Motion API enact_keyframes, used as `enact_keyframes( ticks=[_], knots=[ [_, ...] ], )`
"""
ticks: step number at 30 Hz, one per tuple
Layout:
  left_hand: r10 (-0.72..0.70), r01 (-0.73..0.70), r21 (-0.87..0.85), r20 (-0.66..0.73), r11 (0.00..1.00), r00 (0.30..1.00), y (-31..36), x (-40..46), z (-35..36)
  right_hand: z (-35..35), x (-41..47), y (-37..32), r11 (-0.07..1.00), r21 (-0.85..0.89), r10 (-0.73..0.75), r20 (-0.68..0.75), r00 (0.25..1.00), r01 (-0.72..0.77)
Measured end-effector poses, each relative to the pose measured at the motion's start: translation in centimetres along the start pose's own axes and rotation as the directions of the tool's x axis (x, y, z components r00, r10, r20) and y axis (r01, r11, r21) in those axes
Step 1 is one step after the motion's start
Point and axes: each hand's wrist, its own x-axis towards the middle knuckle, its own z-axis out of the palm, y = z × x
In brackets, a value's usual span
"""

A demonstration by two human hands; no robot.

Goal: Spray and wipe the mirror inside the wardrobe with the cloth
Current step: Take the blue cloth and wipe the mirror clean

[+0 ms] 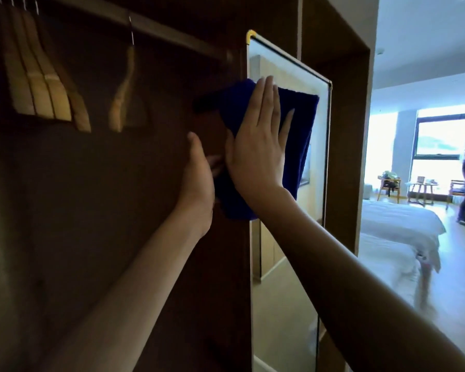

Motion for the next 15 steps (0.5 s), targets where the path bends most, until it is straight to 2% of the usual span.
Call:
enact_keyframes(
  ticks=[4,6,8,10,15],
  knots=[
    [0.004,0.007,0.2,-0.058,0.98,0.998,-0.9,0.2,-0.5,0.4,-2.2,0.3,1.0,0.005,0.009,-0.004,1.0,-0.009],
    [0.095,-0.07,0.27,-0.081,0.96,0.992,-0.8,0.2,-0.5,0.7,-3.4,0.4,1.0,-0.008,0.015,-0.015,1.0,-0.015],
    [0.242,-0.232,0.309,0.006,0.922,0.97,-0.4,0.6,-0.1,1.1,-4.6,0.7,0.999,-0.034,0.013,-0.019,1.0,-0.014],
    [0.326,-0.341,0.301,0.099,0.891,0.94,-0.1,0.9,0.3,1.4,-5.7,1.0,0.999,-0.044,0.02,-0.021,1.0,-0.021],
    [0.313,-0.39,0.309,0.269,0.868,0.911,-0.6,0.9,-0.1,1.8,-7.9,1.6,0.997,-0.058,0.047,-0.024,0.999,-0.049]
  ],
)
